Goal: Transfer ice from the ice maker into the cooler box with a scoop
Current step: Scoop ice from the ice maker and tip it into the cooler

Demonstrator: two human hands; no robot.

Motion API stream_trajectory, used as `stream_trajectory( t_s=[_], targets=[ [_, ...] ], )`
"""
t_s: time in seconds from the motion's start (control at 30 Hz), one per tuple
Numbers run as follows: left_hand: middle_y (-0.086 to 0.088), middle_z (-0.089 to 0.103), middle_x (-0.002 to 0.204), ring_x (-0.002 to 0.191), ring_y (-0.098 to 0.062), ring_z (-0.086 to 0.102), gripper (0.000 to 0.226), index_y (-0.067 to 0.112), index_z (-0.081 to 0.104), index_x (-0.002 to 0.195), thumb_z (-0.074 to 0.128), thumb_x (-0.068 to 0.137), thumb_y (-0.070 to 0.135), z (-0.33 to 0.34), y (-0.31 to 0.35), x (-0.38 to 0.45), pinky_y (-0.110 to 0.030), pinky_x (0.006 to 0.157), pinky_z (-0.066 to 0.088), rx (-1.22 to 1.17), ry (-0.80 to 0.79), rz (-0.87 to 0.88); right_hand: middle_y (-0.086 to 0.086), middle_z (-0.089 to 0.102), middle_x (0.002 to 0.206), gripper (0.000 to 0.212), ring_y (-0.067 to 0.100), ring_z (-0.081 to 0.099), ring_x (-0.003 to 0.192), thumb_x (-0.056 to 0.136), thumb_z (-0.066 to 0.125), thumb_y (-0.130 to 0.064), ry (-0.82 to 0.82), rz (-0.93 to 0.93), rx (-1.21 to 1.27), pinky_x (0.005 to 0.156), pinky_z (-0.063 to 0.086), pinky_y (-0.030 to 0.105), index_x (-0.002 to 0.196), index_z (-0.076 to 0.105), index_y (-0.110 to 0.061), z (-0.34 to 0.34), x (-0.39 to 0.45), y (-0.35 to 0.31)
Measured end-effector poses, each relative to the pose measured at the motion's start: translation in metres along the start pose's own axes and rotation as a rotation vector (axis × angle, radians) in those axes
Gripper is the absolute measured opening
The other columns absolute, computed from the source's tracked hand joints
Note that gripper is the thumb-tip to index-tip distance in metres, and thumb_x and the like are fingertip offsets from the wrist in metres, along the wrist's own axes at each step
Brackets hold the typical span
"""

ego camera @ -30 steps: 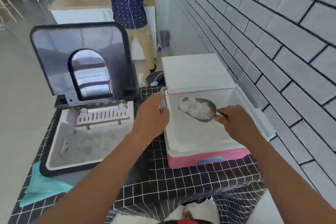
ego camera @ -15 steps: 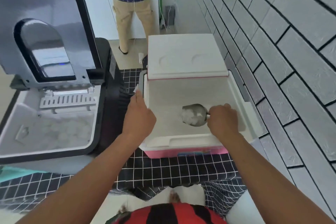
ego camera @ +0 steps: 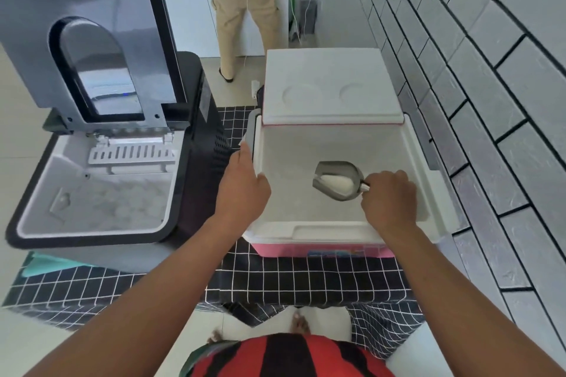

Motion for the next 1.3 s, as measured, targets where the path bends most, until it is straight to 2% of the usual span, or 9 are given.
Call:
stream_trajectory(
  t_s=[0.1,0.17,0.3,0.43,0.6,0.73,0.9,1.03,1.3],
  targets=[
    [-0.008,0.034,0.150,0.135,-0.025,0.037,0.069,0.010,0.019,0.151,0.054,0.093,0.021,-0.004,-0.001,0.000,-0.035,0.106,0.036,-0.065,-0.040,-0.013,0.003,0.063,0.081,0.011,0.026,0.049,0.084,0.086,0.061,-0.014,0.033,-0.010,0.163,0.066,0.035,0.033,0.087,0.072,-0.016,-0.002,-0.001,0.003],
    [-0.004,0.047,0.129,0.121,-0.024,0.048,0.051,0.012,0.038,0.137,0.056,0.091,0.025,-0.013,-0.004,-0.002,-0.030,0.094,0.043,-0.052,-0.030,0.060,0.004,0.065,0.080,0.009,0.027,0.049,0.084,0.086,0.064,-0.017,0.023,-0.024,0.286,0.068,0.041,0.035,0.088,0.073,-0.016,-0.008,-0.003,0.003],
    [0.018,0.049,0.124,0.112,0.000,0.045,0.047,0.027,0.046,0.137,0.056,0.092,0.031,-0.054,-0.015,-0.012,-0.016,0.093,0.035,-0.131,0.063,0.176,-0.001,0.066,0.079,0.008,0.027,0.057,0.083,0.081,0.072,-0.022,-0.005,-0.031,0.578,0.070,0.047,0.037,0.088,0.074,-0.022,-0.041,-0.009,-0.011],
    [0.008,0.062,0.123,0.113,-0.003,0.055,0.037,0.022,0.059,0.128,0.056,0.092,0.028,-0.113,-0.046,-0.022,-0.021,0.101,0.041,-0.170,0.169,0.289,-0.009,0.067,0.074,0.008,0.017,0.061,0.073,0.077,0.077,-0.023,-0.002,-0.075,0.725,0.066,0.047,0.032,0.084,0.075,-0.027,-0.083,-0.020,-0.052],
    [0.003,0.065,0.119,0.107,-0.016,0.061,0.033,0.020,0.065,0.120,0.054,0.091,0.030,-0.183,-0.126,-0.026,-0.032,0.090,0.049,-0.012,0.295,0.242,-0.003,0.067,0.072,0.010,0.016,0.061,0.069,0.074,0.079,-0.024,-0.006,-0.213,0.749,0.068,0.050,0.034,0.073,0.069,-0.025,-0.118,-0.036,-0.126],
    [-0.005,0.053,0.138,0.125,-0.026,0.051,0.042,0.014,0.060,0.128,0.065,0.086,0.018,-0.214,-0.194,-0.024,-0.035,0.101,0.040,0.194,0.202,0.199,-0.007,0.065,0.076,0.007,0.013,0.056,0.070,0.077,0.076,-0.028,-0.039,-0.368,0.572,0.061,0.040,0.018,0.083,0.073,-0.027,-0.133,-0.044,-0.187],
    [0.006,0.027,0.158,0.144,-0.016,0.028,0.057,0.014,0.052,0.139,0.060,0.084,0.002,-0.227,-0.233,-0.017,-0.025,0.111,0.022,0.160,0.037,0.231,-0.003,0.057,0.073,0.008,0.019,0.048,0.081,0.079,0.063,-0.020,0.063,-0.557,-0.045,0.064,0.035,0.029,0.083,0.069,-0.021,-0.149,-0.058,-0.257],
    [0.013,0.024,0.156,0.144,-0.012,0.025,0.063,0.007,0.050,0.139,0.053,0.078,-0.008,-0.233,-0.240,-0.014,-0.021,0.113,0.018,0.048,0.011,0.284,-0.002,0.032,0.059,0.024,0.022,0.040,0.078,0.074,0.055,-0.007,0.006,-0.544,-0.274,0.070,0.030,0.033,0.060,0.039,-0.017,-0.151,-0.067,-0.313],
    [0.009,0.022,0.159,0.142,0.003,0.012,0.060,0.002,0.041,0.145,0.045,0.085,-0.005,-0.227,-0.244,-0.016,-0.003,0.107,0.007,-0.031,0.038,0.308,0.004,0.061,0.083,0.017,0.025,0.054,0.094,0.080,0.050,-0.005,-0.130,-0.615,-0.421,0.071,0.028,0.034,0.088,0.062,-0.014,-0.097,-0.067,-0.363]
  ],
)
Point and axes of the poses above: each hand's wrist, its own x-axis towards the middle knuckle, its own z-axis out of the palm, y = z × x, the point moved 1 cm from there along x, towards the middle knuckle
